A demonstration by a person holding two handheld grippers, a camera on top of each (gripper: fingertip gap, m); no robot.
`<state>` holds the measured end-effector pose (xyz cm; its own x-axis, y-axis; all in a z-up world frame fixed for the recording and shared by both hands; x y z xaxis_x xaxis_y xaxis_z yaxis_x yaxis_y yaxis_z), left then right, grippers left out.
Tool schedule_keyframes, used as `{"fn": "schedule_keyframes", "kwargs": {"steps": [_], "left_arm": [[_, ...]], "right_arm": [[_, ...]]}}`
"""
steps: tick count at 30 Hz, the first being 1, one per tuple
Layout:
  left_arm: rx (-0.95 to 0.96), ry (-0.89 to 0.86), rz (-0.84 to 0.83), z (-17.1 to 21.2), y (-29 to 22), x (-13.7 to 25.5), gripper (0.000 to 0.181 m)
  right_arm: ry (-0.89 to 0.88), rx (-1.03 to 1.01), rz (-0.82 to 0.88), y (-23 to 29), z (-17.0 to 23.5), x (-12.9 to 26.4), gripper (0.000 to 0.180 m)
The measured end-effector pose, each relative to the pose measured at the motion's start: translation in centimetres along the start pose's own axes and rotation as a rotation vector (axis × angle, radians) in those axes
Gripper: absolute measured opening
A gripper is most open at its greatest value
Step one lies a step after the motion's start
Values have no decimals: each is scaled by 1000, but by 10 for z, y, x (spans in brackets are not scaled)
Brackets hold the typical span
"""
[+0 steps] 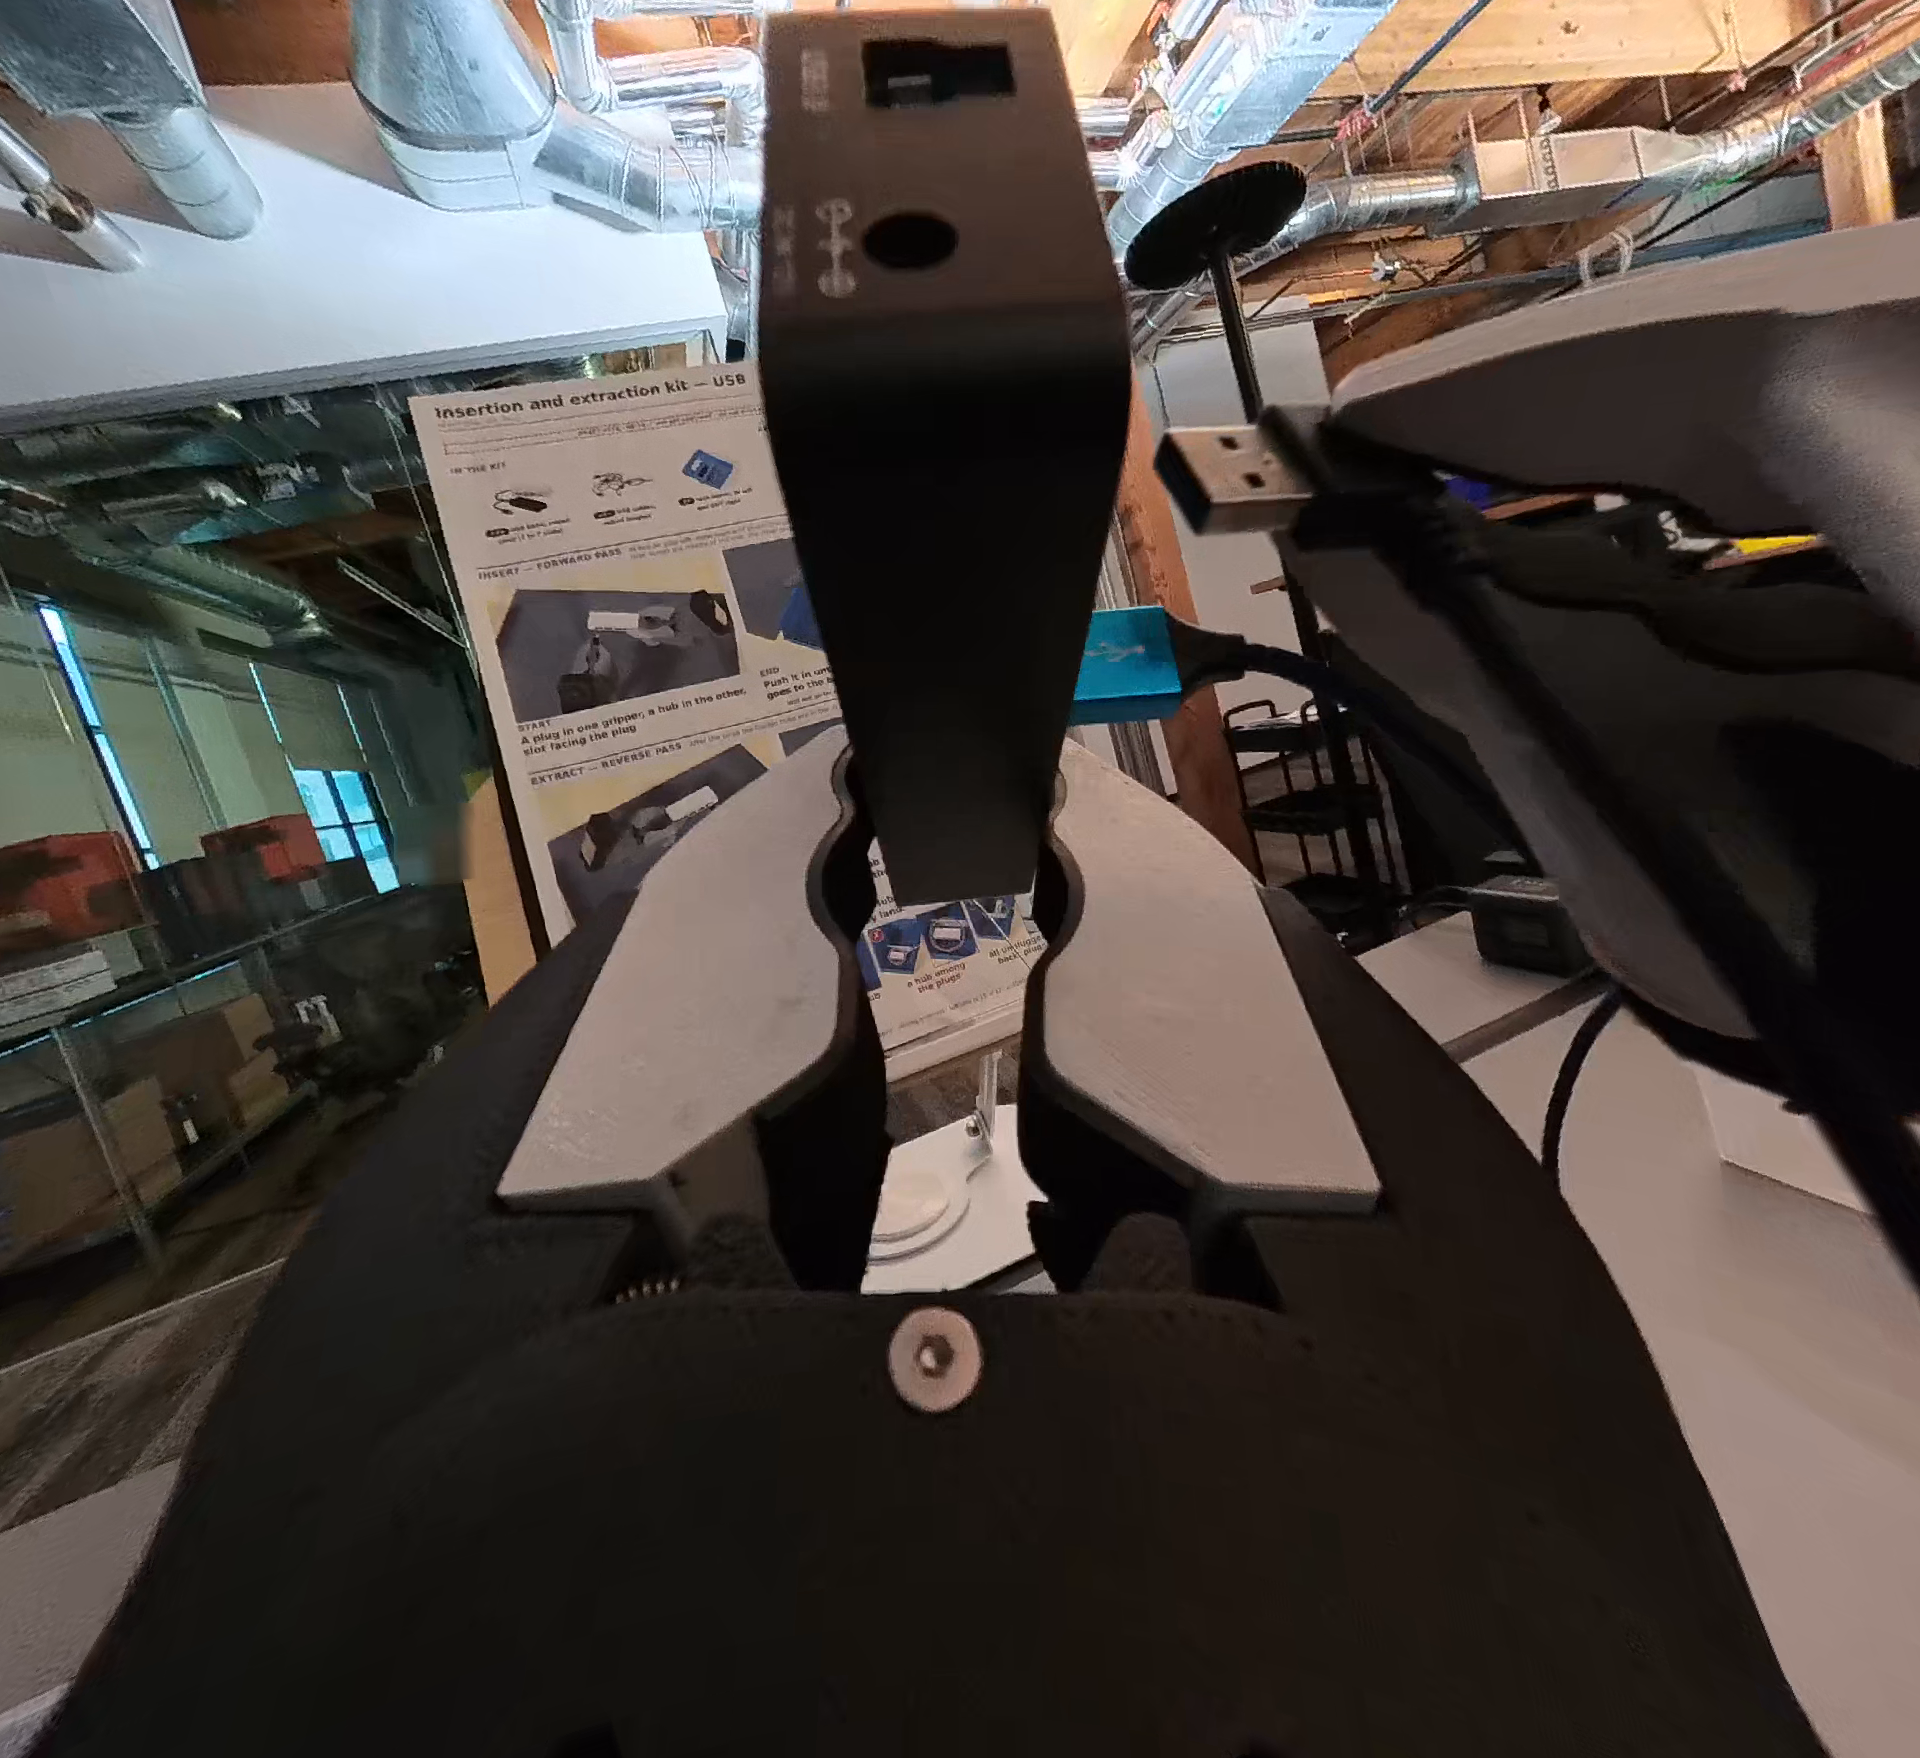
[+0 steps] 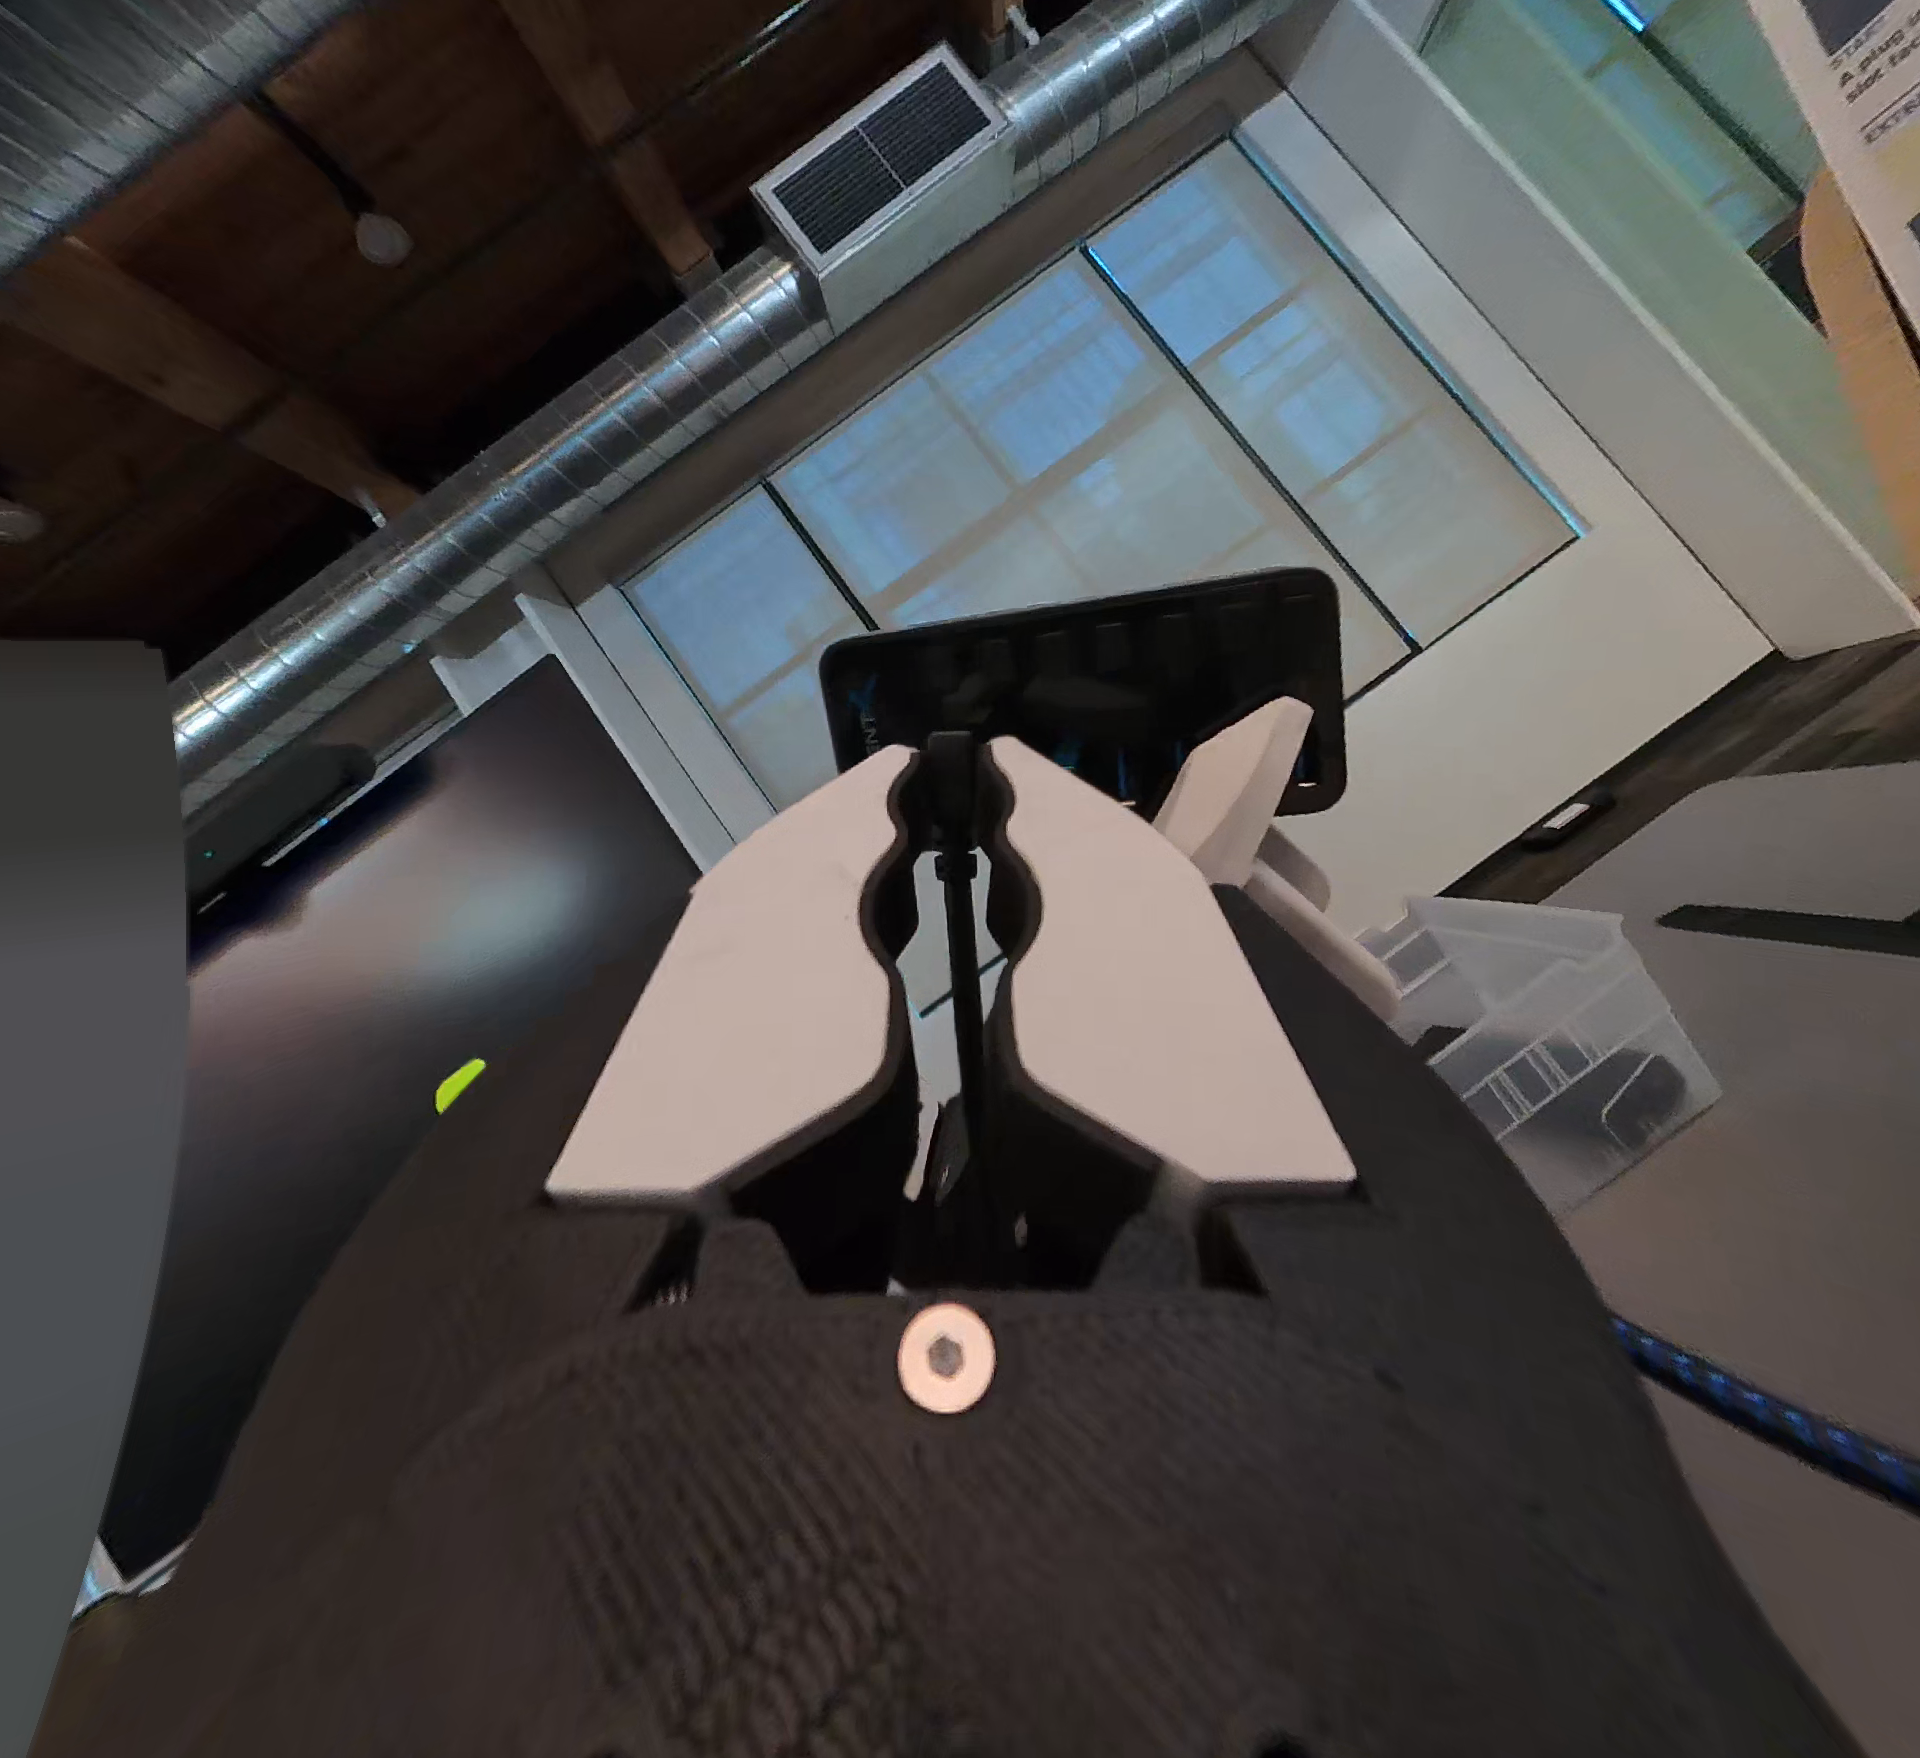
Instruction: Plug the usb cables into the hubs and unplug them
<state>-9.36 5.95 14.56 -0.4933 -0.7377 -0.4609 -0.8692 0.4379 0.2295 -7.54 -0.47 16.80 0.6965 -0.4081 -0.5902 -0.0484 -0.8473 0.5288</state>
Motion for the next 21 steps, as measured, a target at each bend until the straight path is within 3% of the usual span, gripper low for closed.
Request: {"fn": "schedule_keyframes", "kwargs": {"steps": [21], "left_arm": [[-52, -6, -71, 0, 4, 0, 26]], "right_arm": [[-62, 64, 89, -9, 8, -5, 8]]}}
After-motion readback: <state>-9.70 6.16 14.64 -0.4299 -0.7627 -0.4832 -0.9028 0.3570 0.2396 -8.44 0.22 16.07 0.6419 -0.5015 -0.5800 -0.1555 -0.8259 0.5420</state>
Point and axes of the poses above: each gripper's, where its closed fingertips meet, x back along the fingers, z out of its underside, y = z × x across the jaws, the point moved 1 cm from there along x, back along the fingers, and after that the axes turned 6 degrees about -z, right-handed, at the moved point
